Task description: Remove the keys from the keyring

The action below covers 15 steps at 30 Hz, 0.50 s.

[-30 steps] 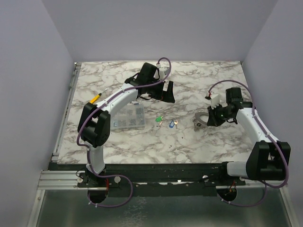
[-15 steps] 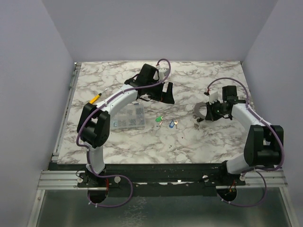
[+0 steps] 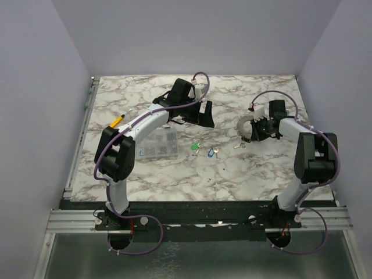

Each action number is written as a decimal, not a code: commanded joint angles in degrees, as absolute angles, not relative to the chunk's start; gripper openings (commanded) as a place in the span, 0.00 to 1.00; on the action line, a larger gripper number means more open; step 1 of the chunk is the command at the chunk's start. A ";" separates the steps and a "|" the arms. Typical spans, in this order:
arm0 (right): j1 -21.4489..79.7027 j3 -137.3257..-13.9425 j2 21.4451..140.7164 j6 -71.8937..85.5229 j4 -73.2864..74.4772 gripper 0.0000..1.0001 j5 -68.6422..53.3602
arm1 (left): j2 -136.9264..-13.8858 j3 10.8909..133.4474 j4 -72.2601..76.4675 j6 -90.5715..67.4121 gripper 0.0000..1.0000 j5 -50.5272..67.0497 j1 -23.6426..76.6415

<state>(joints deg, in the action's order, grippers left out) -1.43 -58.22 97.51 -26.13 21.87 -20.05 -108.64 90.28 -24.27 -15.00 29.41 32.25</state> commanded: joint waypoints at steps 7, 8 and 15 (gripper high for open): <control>1.73 -60.32 106.16 -31.47 26.72 0.01 -15.20 | -106.80 89.75 -23.10 -14.50 0.99 30.32 31.98; 1.94 -59.83 105.42 -31.61 27.38 0.01 -15.40 | -106.74 89.70 -23.11 -14.51 0.99 30.32 31.99; 2.99 -54.65 98.65 -33.30 33.66 0.01 -17.99 | -106.11 90.00 -23.10 -14.56 0.99 30.24 31.90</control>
